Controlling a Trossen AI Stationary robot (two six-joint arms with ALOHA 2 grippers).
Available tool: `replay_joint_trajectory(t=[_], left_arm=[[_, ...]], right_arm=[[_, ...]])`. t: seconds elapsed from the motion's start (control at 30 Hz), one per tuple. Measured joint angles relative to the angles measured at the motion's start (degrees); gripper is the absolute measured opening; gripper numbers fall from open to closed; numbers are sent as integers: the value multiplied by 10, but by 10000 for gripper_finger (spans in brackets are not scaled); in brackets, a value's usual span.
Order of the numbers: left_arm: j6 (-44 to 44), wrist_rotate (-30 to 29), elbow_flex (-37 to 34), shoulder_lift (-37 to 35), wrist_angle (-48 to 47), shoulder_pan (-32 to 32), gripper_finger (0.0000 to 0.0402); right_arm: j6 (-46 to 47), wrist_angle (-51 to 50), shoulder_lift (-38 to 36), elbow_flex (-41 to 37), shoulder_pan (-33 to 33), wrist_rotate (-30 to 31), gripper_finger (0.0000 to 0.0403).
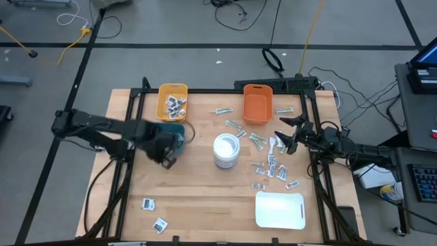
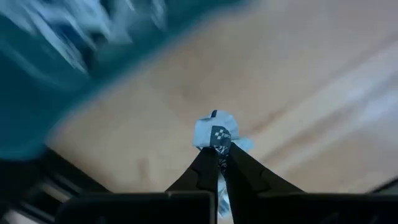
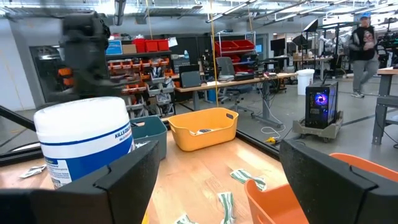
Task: Pick & Place First Aid Supplies
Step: Put the black pad into the yellow bin
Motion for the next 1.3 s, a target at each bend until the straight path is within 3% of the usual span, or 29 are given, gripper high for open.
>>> replay_joint_trajectory(t=[0.23,0.4,0.63,1.03,1.3], left_arm=[[177,-3,0,8,-4,214,9],[272,-5,6,46,-18,324,8],[385,-43,117,160,-52,431,8],[496,-80,371,334,-129,550,8],[508,-101,403,421,-118,567,9]], right_arm=[[0,0,0,0,0,0,323],[0,0,0,0,0,0,322],[0,0,0,0,0,0,322],[0,0,0,0,0,0,322],[0,0,0,0,0,0,323]])
